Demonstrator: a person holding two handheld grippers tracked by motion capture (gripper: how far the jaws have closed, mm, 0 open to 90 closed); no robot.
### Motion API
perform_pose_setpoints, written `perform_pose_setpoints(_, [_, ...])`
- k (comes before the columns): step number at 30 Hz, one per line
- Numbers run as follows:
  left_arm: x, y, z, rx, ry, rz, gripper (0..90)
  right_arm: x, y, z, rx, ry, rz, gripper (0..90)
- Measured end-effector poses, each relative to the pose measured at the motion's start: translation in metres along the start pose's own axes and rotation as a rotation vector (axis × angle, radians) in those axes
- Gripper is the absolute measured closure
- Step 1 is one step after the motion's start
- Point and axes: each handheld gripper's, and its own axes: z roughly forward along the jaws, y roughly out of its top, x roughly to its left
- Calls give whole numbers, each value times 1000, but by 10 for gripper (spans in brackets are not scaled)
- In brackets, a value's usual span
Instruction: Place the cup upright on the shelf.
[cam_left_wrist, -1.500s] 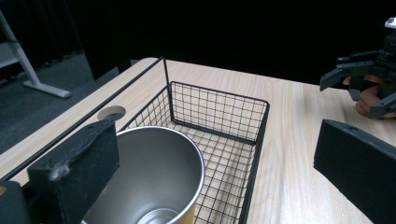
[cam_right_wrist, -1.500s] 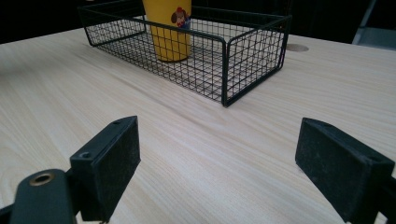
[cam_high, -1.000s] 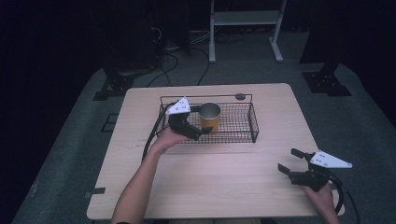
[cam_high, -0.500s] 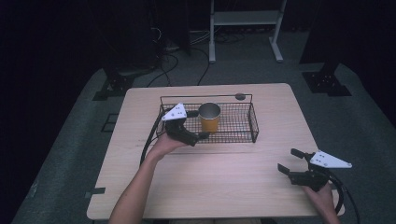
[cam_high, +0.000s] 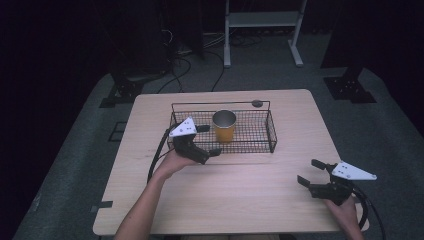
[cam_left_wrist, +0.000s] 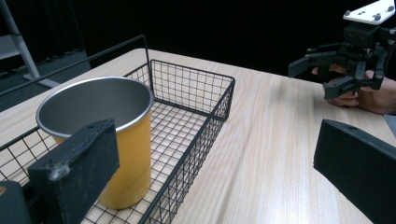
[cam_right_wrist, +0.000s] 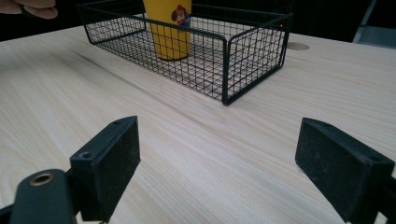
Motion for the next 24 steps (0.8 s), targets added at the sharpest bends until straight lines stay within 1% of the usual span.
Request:
perform_pose_setpoints(4, [-2, -1, -2, 16, -9, -7, 0, 0, 0, 0, 1, 1, -2, 128])
perform_pose_setpoints(7, [-4, -1, -3, 3, -6, -4, 0, 0, 0, 0, 2, 1, -3, 128])
perform_pose_setpoints(10, [-8, -4, -4, 10, -12, -2, 0, 0, 0, 0, 2, 0, -3, 128])
perform_pose_setpoints(15, [-11, -7, -5, 8, -16, -7, 0, 0, 0, 0, 1, 1, -3, 128])
perform_pose_setpoints(16, [-13, -7, -5, 19, -20, -7, 0, 0, 0, 0, 1, 0, -2, 128])
perform_pose_setpoints(17, [-13, -7, -5, 19, -20, -7, 0, 0, 0, 0, 1, 0, -2, 128])
perform_pose_setpoints(18, [-16, -8, -7, 3, -18, -6, 0, 0, 0, 0, 1, 1, 0, 128])
perform_pose_setpoints(21, [-18, -10, -8, 3, -15, -9, 0, -1, 0, 0, -1, 2, -1, 128])
perform_pose_setpoints(24, [-19, -12, -9, 0, -9, -23, 0, 0, 0, 0, -2, 7, -8, 128])
